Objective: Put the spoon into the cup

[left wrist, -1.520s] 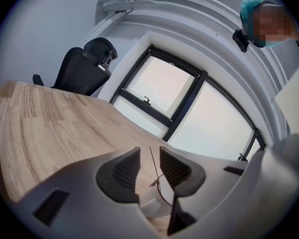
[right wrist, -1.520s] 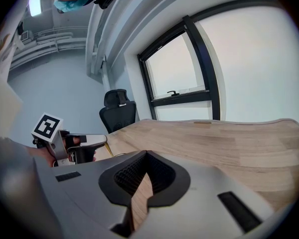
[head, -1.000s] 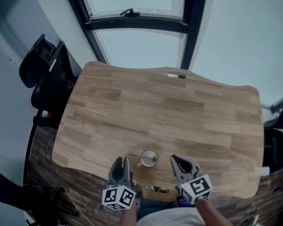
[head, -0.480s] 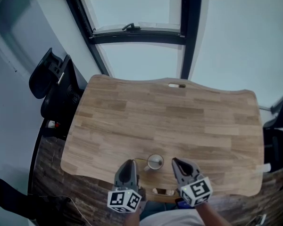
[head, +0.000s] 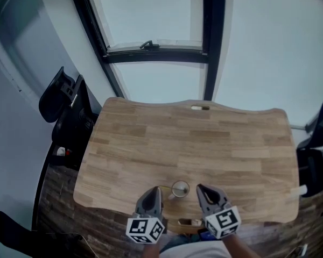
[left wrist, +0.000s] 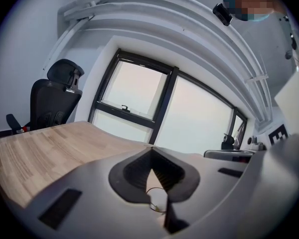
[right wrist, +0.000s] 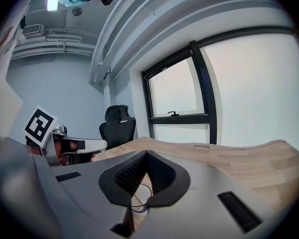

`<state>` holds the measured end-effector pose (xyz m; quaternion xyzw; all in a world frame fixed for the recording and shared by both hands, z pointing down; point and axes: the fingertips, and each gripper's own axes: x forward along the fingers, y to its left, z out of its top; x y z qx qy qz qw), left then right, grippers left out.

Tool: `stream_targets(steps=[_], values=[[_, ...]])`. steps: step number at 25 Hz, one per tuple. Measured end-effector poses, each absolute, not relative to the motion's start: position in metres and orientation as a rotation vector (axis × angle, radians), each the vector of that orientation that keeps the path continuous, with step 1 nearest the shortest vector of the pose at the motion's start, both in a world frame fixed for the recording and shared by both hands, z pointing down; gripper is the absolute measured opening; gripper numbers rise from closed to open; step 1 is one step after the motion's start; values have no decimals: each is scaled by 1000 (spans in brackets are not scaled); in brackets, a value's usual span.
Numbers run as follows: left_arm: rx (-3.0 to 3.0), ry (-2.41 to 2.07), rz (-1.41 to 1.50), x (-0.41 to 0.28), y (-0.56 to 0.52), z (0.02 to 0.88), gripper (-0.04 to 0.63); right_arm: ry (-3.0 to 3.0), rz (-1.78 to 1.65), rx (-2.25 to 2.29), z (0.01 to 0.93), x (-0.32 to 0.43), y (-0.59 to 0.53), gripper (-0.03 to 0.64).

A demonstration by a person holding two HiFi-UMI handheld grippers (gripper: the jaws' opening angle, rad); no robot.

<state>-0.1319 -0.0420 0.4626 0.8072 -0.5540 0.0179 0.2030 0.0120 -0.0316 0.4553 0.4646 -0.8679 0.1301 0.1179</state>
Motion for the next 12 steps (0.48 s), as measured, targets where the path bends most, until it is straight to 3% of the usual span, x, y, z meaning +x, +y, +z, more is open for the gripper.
stream_targets(steps=[12], values=[[2298, -1511, 116, -129, -41, 464, 2, -2526, 352, 1385, 452, 10, -33, -3]])
